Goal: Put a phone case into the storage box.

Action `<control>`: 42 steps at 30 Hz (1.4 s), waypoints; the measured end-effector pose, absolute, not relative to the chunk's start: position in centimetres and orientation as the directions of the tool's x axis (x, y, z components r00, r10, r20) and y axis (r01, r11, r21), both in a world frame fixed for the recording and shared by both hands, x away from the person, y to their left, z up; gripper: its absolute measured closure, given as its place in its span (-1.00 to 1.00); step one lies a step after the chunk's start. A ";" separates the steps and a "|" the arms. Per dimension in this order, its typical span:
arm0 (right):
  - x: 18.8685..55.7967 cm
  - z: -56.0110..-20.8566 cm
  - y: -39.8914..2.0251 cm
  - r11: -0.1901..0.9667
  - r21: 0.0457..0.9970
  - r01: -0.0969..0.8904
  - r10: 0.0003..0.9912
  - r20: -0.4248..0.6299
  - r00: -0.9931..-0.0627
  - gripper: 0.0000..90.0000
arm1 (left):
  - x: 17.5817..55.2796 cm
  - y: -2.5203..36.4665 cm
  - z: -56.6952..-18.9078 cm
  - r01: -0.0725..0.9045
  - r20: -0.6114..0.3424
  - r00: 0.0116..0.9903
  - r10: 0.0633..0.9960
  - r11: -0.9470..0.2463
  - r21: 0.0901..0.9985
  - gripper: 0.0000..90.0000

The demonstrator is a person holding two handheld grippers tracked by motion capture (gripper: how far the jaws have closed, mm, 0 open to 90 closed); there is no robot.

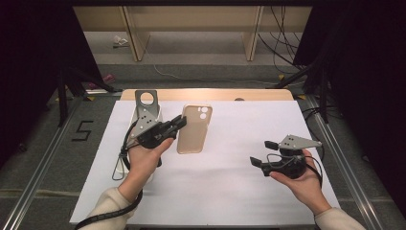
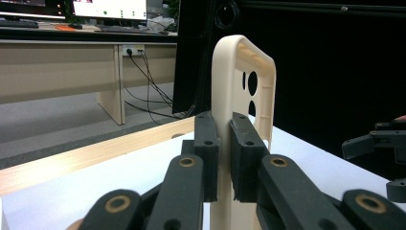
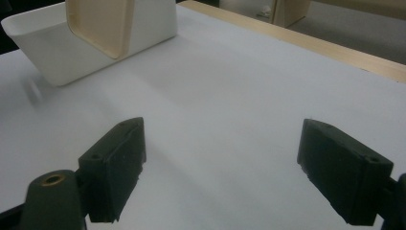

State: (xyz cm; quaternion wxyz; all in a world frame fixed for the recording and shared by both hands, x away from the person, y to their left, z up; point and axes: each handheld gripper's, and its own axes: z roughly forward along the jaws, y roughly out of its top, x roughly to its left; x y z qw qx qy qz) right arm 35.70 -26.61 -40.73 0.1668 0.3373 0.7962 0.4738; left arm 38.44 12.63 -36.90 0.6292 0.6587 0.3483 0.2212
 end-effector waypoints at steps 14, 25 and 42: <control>36.0 -40.9 -26.6 0.331 0.864 0.379 0.697 0.047 -0.715 -0.60 | 39.6 15.4 -35.1 0.160 -0.130 0.628 0.768 0.036 0.986 0.84; 36.1 -40.9 -26.6 0.326 0.868 0.375 0.700 0.045 -0.712 -0.60 | 40.2 17.6 -34.6 0.149 -0.119 0.591 0.798 0.036 0.988 0.84; 36.1 -40.9 -26.7 0.322 0.868 0.378 0.704 0.047 -0.708 -0.60 | 41.3 19.6 -34.2 0.141 -0.100 0.555 0.826 0.026 0.990 0.84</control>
